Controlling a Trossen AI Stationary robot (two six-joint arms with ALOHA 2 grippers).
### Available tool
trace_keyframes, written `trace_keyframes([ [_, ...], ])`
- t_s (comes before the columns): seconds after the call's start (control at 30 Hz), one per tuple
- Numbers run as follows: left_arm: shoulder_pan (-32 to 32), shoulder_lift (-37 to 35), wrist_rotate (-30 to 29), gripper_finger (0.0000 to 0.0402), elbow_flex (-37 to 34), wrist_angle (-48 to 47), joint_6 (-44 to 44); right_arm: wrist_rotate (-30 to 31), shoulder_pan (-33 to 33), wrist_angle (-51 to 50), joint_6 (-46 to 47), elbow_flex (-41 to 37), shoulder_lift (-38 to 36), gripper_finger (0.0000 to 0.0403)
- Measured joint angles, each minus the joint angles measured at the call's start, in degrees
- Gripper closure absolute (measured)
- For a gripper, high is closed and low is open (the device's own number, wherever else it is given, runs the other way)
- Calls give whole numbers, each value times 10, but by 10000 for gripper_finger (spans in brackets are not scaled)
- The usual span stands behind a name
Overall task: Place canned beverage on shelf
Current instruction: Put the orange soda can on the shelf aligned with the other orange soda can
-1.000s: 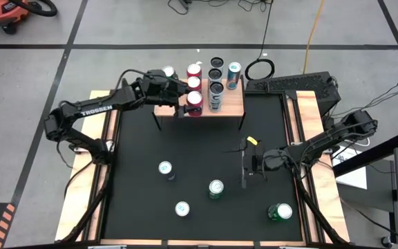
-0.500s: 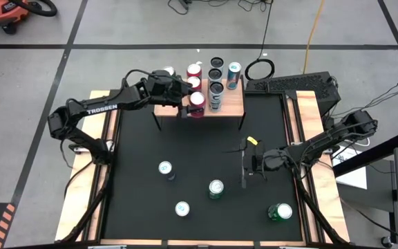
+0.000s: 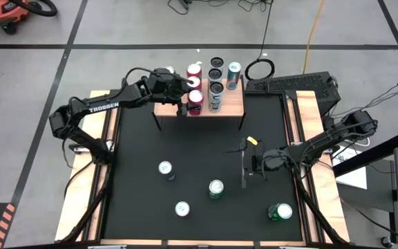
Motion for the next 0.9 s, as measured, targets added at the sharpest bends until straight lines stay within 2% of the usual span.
trace_keyframes([
  [0.63, 3, 0, -5, 101, 0, -5, 21, 0, 0, 0, -2, 0, 0, 32],
  [0.9, 3, 0, -7, 64, 0, -1, 25, 0, 0, 0, -2, 0, 0, 32],
])
